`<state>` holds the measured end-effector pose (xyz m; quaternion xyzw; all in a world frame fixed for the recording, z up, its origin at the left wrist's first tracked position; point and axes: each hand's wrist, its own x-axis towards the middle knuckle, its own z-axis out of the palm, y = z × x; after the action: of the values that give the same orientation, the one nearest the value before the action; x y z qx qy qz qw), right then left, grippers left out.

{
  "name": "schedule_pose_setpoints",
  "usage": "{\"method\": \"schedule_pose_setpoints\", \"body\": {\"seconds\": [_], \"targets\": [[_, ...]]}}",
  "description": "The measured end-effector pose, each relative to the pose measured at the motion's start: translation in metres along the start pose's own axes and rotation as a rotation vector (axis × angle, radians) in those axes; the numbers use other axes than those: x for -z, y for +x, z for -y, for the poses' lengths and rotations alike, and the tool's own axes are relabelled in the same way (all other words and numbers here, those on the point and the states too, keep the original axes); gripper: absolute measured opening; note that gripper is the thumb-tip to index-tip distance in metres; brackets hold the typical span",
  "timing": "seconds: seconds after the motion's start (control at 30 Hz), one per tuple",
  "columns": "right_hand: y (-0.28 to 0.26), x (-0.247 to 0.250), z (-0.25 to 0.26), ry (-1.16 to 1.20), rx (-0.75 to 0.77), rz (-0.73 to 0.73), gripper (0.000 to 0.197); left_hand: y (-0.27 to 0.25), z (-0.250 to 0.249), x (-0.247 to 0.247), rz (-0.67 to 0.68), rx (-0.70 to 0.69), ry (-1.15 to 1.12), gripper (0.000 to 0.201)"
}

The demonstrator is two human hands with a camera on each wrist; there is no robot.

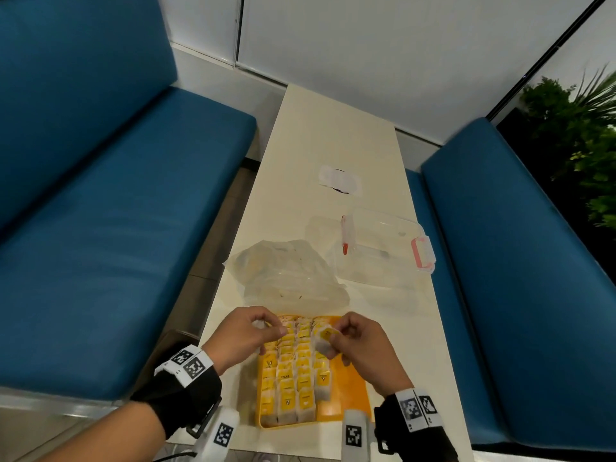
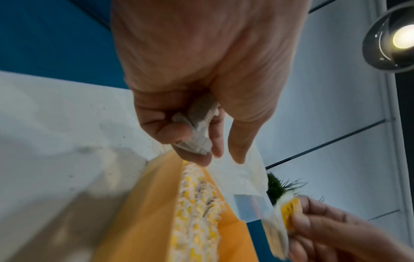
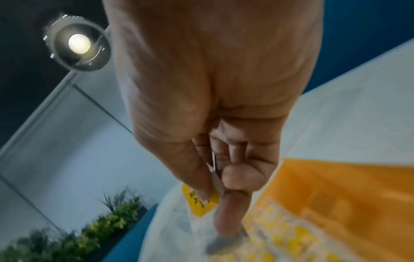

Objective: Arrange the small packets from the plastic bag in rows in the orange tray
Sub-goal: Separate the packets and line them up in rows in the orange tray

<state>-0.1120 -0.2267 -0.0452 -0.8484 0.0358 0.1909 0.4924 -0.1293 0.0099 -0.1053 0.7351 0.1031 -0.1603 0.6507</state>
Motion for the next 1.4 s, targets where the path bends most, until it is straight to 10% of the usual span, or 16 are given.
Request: {"method": "schedule_pose_setpoints", "body": {"seconds": [0.47, 1.4], "targets": [[-0.01, -0.026, -0.08, -0.488, -0.295, 0.164, 0.016, 0.0, 0.043, 0.001, 0.015, 0.154, 0.223, 0.044], [-0.015, -0.048, -0.094, -0.647, -0.16, 0.028, 0.028, 0.0, 0.044, 0.0, 0.033, 0.153, 0.229, 0.044]]}}
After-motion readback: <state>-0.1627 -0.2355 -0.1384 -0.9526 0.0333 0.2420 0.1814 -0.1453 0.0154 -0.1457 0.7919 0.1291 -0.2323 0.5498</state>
